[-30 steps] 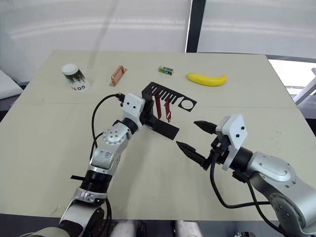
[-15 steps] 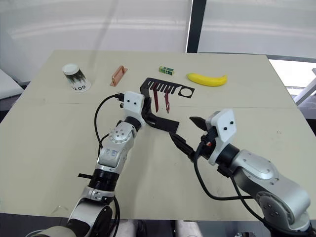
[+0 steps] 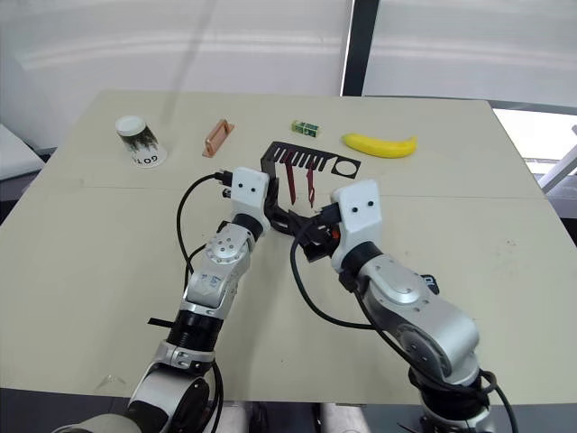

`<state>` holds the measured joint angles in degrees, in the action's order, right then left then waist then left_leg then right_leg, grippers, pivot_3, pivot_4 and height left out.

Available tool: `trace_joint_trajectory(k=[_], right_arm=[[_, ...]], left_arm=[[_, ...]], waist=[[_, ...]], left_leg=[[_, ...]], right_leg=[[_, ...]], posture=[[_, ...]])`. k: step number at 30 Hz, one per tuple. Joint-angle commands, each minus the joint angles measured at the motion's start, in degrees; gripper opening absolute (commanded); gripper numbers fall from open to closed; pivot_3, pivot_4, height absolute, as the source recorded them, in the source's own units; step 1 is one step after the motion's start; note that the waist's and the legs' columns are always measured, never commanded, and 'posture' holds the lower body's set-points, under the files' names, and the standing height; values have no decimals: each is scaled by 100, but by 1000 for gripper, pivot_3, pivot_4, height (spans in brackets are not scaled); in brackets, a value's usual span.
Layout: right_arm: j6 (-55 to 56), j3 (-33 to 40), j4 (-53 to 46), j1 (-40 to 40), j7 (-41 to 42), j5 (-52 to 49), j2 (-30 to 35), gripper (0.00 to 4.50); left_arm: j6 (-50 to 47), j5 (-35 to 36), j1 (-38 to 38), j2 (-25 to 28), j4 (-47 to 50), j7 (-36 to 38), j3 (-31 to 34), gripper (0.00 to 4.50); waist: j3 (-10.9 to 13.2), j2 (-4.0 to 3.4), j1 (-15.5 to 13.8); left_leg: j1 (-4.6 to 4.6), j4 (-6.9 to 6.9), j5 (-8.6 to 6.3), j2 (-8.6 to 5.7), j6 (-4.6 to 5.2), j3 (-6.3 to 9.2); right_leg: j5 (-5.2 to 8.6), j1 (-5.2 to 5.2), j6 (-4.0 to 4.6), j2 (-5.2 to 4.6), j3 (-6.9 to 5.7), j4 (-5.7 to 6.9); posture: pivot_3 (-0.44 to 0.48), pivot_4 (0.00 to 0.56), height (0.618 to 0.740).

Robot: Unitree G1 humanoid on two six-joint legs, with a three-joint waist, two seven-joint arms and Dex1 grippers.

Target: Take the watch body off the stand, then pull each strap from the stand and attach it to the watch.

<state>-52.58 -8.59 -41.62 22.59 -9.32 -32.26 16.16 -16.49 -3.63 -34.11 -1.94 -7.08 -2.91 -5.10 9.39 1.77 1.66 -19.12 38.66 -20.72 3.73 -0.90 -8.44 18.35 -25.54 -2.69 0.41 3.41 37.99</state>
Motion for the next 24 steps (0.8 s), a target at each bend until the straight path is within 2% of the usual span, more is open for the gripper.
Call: trace_joint_trajectory(k=[1, 15, 18, 19, 24], right_arm=[[68, -22, 153, 244, -260, 514, -248, 4500], [320, -260, 875, 651, -109, 1611, -858, 4500], [373, -251, 982, 672, -56, 1760, -939, 3749], [359, -249, 1014, 671, -54, 1798, -978, 3335], [435, -232, 1172, 702, 56, 1921, -1157, 3335]], left_arm=[[24, -55, -20, -31, 203, 1, -32, 73], [-100, -82, 58, -104, 318, -50, -39, 73], [-156, -55, 34, -128, 301, -37, -28, 0], [-160, -56, 10, -129, 286, -45, -18, 0], [-145, -57, -86, -116, 194, -70, 12, 0]], waist=[[0, 0, 2], [0, -1, 14], [0, -1, 17], [0, -1, 21], [0, -1, 25]], left_leg=[[0, 1, 0, 0, 0, 0], [-1, 0, 0, 0, 0, -1], [-1, 0, 0, 0, 0, -1], [-1, 0, 0, 0, 0, -2], [-1, 0, 0, 0, 0, -1]], right_leg=[[0, 0, 0, 0, 0, 0], [0, -2, 0, 0, -2, 1], [0, -2, 0, 0, -2, 1], [0, -2, 0, 0, -2, 1], [0, -2, 0, 0, -2, 1]], posture=[[0, 150, 740], [0, 150, 740], [0, 150, 740], [0, 150, 740], [0, 150, 740]])
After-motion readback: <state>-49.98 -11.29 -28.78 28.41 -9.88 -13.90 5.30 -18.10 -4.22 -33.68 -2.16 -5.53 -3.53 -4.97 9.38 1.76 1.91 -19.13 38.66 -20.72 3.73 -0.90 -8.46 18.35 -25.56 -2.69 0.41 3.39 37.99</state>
